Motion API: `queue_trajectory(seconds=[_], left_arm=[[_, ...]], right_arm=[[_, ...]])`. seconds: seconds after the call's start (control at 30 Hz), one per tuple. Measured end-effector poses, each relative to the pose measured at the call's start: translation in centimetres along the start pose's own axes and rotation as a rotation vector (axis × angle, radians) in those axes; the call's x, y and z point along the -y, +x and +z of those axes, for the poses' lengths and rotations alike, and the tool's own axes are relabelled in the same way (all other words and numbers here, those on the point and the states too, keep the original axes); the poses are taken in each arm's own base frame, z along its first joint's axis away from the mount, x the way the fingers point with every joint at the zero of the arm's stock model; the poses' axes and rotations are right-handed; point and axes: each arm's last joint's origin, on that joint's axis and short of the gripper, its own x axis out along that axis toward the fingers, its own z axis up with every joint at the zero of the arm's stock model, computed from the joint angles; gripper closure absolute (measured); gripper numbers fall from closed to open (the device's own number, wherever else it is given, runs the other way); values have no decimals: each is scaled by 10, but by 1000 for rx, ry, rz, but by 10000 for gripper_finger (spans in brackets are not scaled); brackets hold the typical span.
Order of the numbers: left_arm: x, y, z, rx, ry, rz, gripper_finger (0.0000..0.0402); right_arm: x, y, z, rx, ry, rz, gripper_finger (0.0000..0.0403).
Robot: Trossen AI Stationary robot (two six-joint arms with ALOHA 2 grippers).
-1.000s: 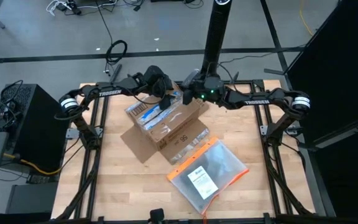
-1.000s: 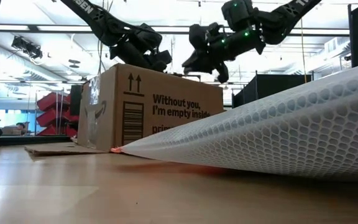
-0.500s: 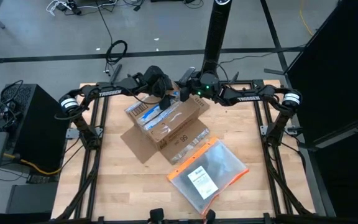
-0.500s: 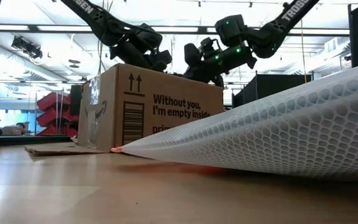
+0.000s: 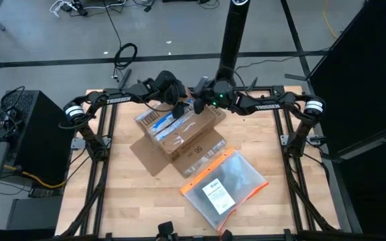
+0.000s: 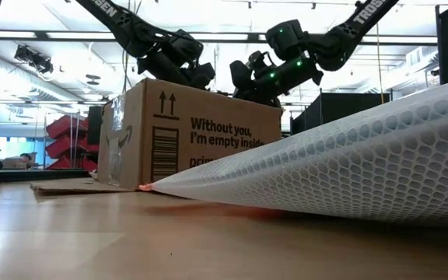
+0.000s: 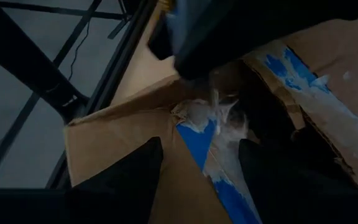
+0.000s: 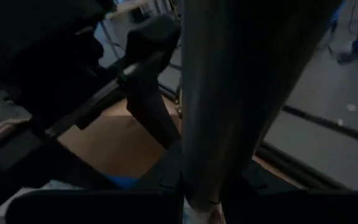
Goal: Unpack boxes
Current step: Break down the cardboard box until it is fully flat
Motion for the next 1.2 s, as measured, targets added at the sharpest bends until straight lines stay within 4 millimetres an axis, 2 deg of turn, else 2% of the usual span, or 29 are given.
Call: queue_trajectory(seconds=[0.27, 0.37, 1.0, 1.2], left_arm=[[-4, -1, -2, -15, -14, 35, 193], [-5, -1, -1, -12, -36, 44, 193], [-6, -1, -1, -7, -84, 50, 193], [-6, -1, -2, -13, -86, 49, 193]], right_arm=[[-6, -18, 12, -18, -16, -8, 362], [-5, -20, 10, -51, -19, -31, 362], [3, -4, 11, 65, -51, 20, 362], [5, -1, 2, -2, -92, 5, 362]])
